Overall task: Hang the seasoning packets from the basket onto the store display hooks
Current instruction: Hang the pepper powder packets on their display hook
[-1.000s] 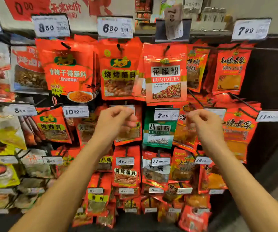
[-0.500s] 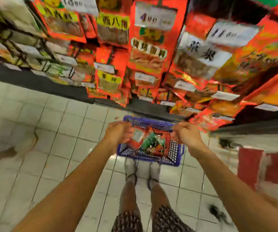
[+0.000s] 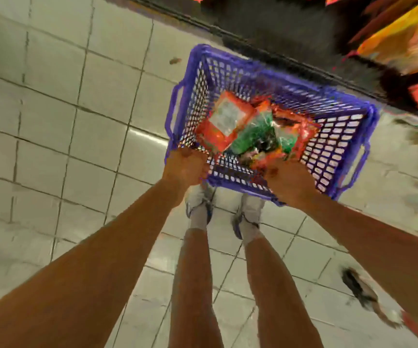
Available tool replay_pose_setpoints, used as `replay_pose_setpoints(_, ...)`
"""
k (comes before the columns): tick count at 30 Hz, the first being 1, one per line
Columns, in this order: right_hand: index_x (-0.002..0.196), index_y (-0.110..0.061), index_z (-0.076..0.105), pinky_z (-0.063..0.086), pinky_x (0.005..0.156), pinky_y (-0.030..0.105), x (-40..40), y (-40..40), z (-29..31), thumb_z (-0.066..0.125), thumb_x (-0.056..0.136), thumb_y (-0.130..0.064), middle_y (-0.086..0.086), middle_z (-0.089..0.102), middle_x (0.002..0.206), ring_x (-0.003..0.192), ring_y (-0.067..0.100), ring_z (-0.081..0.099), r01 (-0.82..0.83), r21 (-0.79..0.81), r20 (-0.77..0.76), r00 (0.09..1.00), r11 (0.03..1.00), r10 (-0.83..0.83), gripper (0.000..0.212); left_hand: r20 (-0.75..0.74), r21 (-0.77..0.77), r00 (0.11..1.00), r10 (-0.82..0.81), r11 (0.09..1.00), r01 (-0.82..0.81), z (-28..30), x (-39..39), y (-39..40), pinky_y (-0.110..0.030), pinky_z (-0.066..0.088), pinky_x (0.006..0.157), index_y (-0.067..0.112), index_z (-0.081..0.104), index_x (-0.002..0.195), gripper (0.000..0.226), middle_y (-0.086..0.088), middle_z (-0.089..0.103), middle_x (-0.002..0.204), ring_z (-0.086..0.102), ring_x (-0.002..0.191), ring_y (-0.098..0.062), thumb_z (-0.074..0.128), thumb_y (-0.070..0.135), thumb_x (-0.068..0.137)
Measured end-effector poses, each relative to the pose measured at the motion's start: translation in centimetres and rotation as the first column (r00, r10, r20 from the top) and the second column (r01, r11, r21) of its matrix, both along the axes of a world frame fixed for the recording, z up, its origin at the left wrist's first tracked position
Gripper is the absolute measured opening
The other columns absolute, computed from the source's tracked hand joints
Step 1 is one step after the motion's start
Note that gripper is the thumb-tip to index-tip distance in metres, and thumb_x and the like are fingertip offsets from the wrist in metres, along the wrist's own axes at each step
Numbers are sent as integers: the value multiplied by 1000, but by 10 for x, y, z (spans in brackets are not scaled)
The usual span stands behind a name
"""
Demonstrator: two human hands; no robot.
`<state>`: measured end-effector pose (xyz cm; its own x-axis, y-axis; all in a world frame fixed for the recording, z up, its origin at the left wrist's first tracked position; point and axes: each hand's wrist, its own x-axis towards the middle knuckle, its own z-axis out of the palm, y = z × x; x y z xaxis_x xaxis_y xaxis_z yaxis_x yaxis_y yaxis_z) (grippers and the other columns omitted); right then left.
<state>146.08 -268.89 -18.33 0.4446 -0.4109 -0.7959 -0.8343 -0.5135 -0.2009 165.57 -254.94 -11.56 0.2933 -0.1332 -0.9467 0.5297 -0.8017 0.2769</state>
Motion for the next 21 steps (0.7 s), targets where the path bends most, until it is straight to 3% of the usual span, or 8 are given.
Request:
replay_pose_setpoints(2,109,-15,66,53,74,40,12,3,-46,54,93,-22,19,71,101,95,40,68,-210,-45,-30,978,977,208,21,5,4,999,-40,999,40,-40,1,5,-41,57,86,19,57,82,21,-10,65,91,64,83,-26,55,5,99)
replay_pose_setpoints(4,116,-15,63,54,80,43,32,5,-90,59,89,-22,18,68,114,107,38,65,-306,-32,-29,952,951,305,28,43,9,996,-72,997,71,-72,4,8,-47,58,86,16,61,81,16,-15,69,95,67,87,-31,56,11,95)
replay_pose_setpoints(7,140,-14,47,52,96,49,69,4,-160,68,83,-16,17,51,141,134,37,46,-434,-106,-19,900,895,435,61,88,20,987,-134,991,132,-117,9,8,-58,56,85,5,68,89,29,-25,73,95,70,93,-45,51,25,77)
replay_pose_setpoints(10,159,-18,16,19,122,56,101,6,-222,69,82,-10,15,5,169,156,36,1,-671,-199,-61,736,715,674,94,90,-11,976,-200,979,202,-156,9,7,-59,56,80,8,70,89,36,-24,73,91,70,81,-38,47,30,72)
replay_pose_setpoints(13,161,-28,-1,2,122,57,107,2,-261,70,84,-22,5,-16,169,155,32,-13,-745,-218,-126,662,630,739,105,62,11,972,-225,974,225,-181,7,10,-59,56,84,14,72,92,37,-20,73,90,70,89,-40,47,32,71)
replay_pose_setpoints(17,158,-25,25,14,123,53,92,-19,-252,65,91,-25,7,19,168,153,33,18,-712,-240,-23,684,660,729,77,47,27,978,-203,979,201,-188,8,10,-56,57,87,30,72,79,24,-17,74,89,69,91,-41,50,30,70)
replay_pose_setpoints(19,151,-20,43,31,119,47,83,-27,-231,62,94,-22,8,43,157,143,32,39,-610,-182,137,761,771,634,60,58,27,980,-190,982,188,-186,9,10,-52,58,85,23,73,79,19,-18,74,90,68,84,-35,55,26,80)
replay_pose_setpoints(21,137,-14,61,51,103,41,75,-34,-204,61,96,-11,8,65,135,119,31,64,-387,-38,368,852,921,373,41,80,2,975,-209,978,210,-186,8,9,-46,58,85,14,75,93,17,-16,74,97,69,90,-35,59,20,92)
